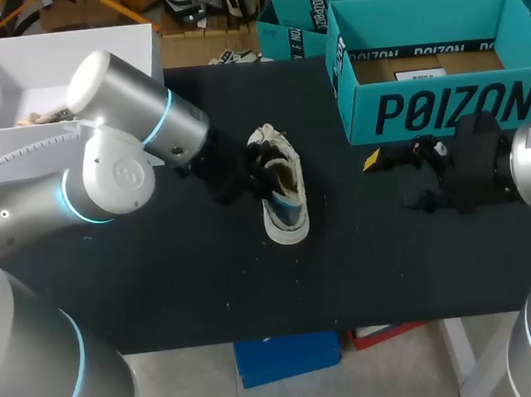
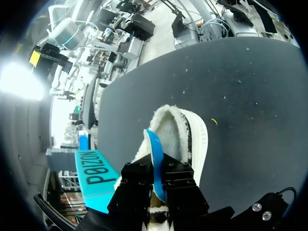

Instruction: Take the shoe out of the shoebox, open the shoe tongue, remove and reinsert the insole, then place the shoe into the shoebox

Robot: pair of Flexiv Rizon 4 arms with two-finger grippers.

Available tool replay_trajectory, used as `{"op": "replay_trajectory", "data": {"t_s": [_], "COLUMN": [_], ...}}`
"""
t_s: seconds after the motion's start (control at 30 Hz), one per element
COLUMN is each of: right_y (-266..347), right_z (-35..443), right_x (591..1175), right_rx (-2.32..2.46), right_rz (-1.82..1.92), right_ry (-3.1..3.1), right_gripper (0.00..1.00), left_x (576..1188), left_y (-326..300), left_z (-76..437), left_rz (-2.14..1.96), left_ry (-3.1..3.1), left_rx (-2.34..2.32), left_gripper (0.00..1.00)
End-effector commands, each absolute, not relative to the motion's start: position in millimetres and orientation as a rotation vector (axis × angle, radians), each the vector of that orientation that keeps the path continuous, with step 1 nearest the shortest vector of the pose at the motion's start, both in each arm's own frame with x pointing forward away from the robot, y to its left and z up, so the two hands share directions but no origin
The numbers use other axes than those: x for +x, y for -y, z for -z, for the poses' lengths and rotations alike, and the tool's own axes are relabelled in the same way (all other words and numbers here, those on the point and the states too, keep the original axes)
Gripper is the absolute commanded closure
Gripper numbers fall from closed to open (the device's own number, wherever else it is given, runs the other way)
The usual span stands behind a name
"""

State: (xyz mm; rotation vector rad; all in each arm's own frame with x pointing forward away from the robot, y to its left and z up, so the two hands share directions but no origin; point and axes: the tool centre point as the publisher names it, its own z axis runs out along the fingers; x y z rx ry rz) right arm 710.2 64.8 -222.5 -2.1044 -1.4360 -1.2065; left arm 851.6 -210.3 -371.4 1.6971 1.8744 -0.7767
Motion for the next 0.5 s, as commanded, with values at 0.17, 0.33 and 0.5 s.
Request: {"op": "replay_trajectory", "data": {"t_s": [0.17, 0.33, 0.5], "right_y": [-65, -65, -65], "right_z": [222, 222, 222], "right_x": [710, 710, 710], "right_rx": [-2.105, -2.105, -2.105], "right_rz": [1.205, 1.205, 1.205], "right_ry": [1.436, 1.436, 1.436], "right_gripper": [0.0, 0.0, 0.0], "left_x": [853, 854, 855], "left_y": [217, 218, 216], "left_z": [387, 399, 404], "left_rz": [0.686, 0.653, 0.648], "left_ry": [-1.906, -1.928, -1.951], "left_rx": [1.755, 1.779, 1.777], "left_gripper": [0.96, 0.92, 0.64]}}
